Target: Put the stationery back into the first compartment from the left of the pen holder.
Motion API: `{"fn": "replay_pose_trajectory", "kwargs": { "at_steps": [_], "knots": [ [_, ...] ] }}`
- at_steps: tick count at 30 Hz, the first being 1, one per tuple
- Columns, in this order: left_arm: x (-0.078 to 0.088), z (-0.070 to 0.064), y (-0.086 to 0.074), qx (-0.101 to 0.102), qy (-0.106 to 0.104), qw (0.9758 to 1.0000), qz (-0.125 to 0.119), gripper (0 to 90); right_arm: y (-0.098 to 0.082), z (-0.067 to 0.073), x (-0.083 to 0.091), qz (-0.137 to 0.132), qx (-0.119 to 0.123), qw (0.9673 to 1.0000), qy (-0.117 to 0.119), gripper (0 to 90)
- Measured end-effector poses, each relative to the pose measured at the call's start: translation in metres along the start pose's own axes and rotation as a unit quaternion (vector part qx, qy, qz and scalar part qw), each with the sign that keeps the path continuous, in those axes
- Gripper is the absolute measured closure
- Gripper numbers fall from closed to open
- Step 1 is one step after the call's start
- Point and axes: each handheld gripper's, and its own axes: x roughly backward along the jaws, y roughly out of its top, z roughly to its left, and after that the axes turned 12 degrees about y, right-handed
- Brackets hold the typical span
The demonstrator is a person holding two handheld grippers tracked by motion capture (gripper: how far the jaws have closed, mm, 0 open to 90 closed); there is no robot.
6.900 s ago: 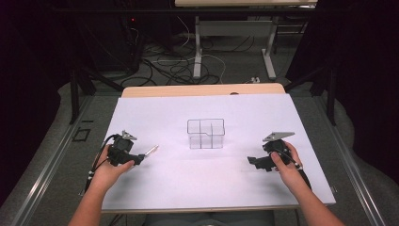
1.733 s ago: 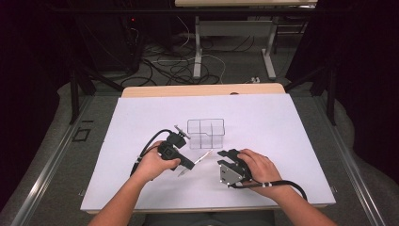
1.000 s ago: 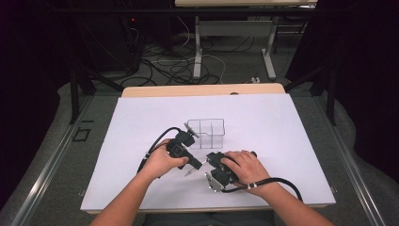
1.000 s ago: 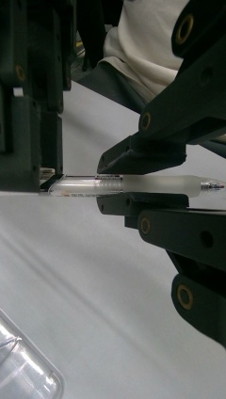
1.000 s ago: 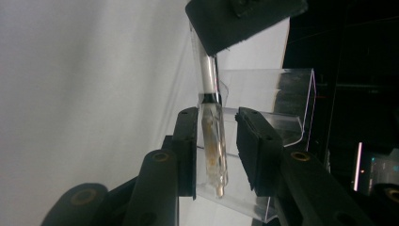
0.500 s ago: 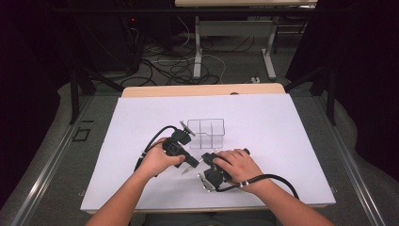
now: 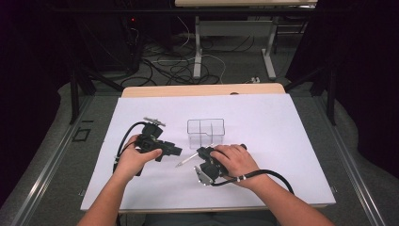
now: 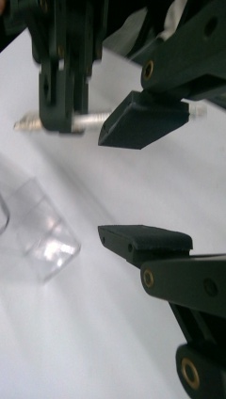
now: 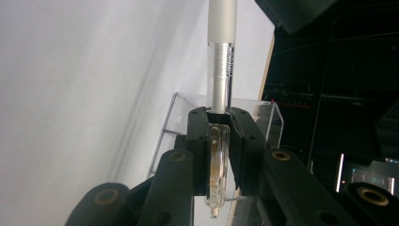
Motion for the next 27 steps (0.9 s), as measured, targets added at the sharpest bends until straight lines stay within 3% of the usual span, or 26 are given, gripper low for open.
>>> {"fn": "replay_pose_trajectory", "kwargs": {
  "at_steps": [4,5,7,10,14,16,17,18,20,21,22,25,27],
  "knots": [
    [0.006,0.013,-0.01,0.014,0.036,0.9989,-0.024,46.2,-0.002,-0.007,0.0,-0.024,-0.03,0.9993,-0.004,79.3],
    [0.006,0.016,-0.012,0.011,0.046,0.9985,-0.027,43.7,-0.005,-0.012,0.001,-0.043,-0.06,0.9972,-0.011,79.3],
    [0.006,0.021,-0.017,0.003,0.065,0.9973,-0.032,42.1,-0.007,-0.017,0.001,-0.058,-0.094,0.9938,-0.011,79.3],
    [0.005,0.026,-0.023,0.004,0.084,0.9957,-0.039,39.9,-0.01,-0.023,0.002,-0.068,-0.11,0.9915,-0.013,79.3],
    [0.007,0.034,-0.028,0.018,0.102,0.9933,-0.053,37.7,-0.013,-0.034,0.0,-0.095,-0.158,0.9829,-0.007,79.3],
    [0.008,0.037,-0.03,0.028,0.101,0.9927,-0.06,36.8,-0.015,-0.038,-0.002,-0.111,-0.191,0.9753,-0.006,79.3],
    [0.009,0.039,-0.031,0.035,0.096,0.9932,-0.055,36.5,-0.018,-0.043,-0.004,-0.128,-0.213,0.9686,-0.003,79.3],
    [0.009,0.041,-0.032,0.039,0.099,0.9924,-0.062,36.5,-0.018,-0.043,-0.004,-0.128,-0.213,0.9686,-0.003,79.3],
    [0.009,0.043,-0.034,0.04,0.114,0.9903,-0.069,34.3,-0.019,-0.048,-0.005,-0.148,-0.241,0.9591,-0.003,79.3],
    [0.009,0.045,-0.034,0.044,0.117,0.9896,-0.07,26.9,-0.02,-0.053,-0.007,-0.165,-0.269,0.9489,-0.001,79.3],
    [0.009,0.046,-0.034,0.046,0.119,0.9895,-0.068,26.9,-0.02,-0.053,-0.007,-0.165,-0.269,0.9489,-0.001,79.3],
    [0.008,0.048,-0.036,0.035,0.139,0.9867,-0.077,20.2,-0.022,-0.061,-0.01,-0.192,-0.311,0.9308,0.0,79.3],
    [0.007,0.049,-0.038,0.024,0.147,0.9856,-0.08,16.2,-0.024,-0.066,-0.013,-0.208,-0.344,0.9157,0.004,79.3]
  ]
}}
